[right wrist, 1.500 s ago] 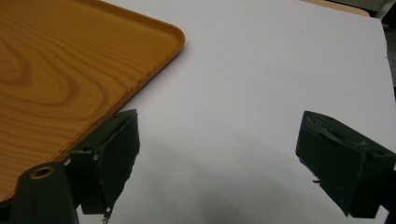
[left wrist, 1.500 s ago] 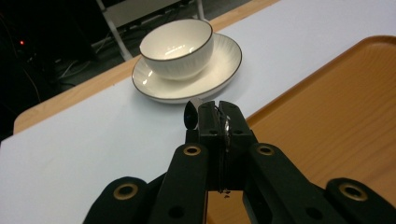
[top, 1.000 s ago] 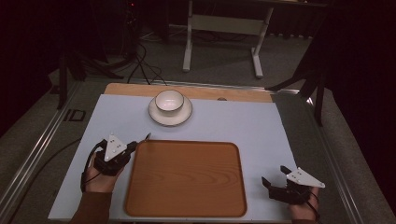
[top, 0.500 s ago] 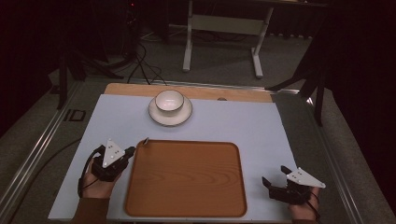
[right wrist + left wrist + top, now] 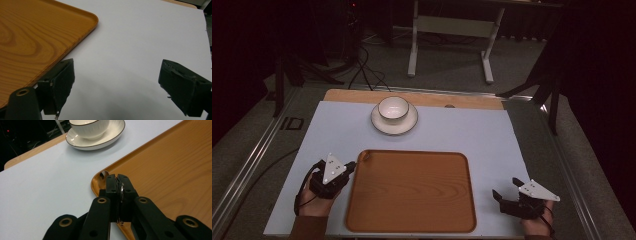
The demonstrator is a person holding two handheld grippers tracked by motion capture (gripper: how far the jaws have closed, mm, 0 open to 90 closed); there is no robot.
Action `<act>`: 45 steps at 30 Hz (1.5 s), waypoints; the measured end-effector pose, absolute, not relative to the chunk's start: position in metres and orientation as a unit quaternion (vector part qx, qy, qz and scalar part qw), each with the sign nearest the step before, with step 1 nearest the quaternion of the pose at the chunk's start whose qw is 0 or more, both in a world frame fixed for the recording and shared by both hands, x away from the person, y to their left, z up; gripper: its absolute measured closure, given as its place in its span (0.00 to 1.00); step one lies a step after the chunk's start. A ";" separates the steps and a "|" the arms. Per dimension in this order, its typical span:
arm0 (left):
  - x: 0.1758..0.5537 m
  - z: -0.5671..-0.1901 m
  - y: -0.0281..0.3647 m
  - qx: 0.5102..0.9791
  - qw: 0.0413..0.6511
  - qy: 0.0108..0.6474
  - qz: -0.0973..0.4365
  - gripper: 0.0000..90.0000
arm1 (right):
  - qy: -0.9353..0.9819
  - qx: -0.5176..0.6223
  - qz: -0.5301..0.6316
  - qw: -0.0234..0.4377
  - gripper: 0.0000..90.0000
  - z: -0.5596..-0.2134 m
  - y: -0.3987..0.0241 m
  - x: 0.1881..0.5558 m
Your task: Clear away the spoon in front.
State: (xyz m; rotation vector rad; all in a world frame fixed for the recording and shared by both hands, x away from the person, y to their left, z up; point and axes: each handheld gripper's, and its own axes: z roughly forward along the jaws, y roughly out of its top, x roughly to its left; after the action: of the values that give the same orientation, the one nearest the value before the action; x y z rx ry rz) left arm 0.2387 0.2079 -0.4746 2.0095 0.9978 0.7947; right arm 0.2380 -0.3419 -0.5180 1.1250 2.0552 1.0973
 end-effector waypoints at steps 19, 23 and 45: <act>0.224 -0.488 0.203 0.785 0.373 0.396 0.298 0.84 | 0.766 0.417 0.405 0.273 0.15 -0.518 -0.341 0.238; 0.219 -0.491 0.201 0.787 0.372 0.394 0.294 0.82 | 0.767 0.417 0.404 0.272 0.15 -0.519 -0.341 0.239; 0.199 -0.497 0.192 0.799 0.372 0.384 0.274 0.73 | 0.768 0.416 0.403 0.272 0.15 -0.519 -0.341 0.239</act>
State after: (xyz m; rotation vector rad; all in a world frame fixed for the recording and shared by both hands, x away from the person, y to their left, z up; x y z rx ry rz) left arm 0.1992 0.1922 -0.4973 2.0482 0.9834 0.7027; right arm 0.2386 -0.3410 -0.5187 1.1191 2.0679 1.0856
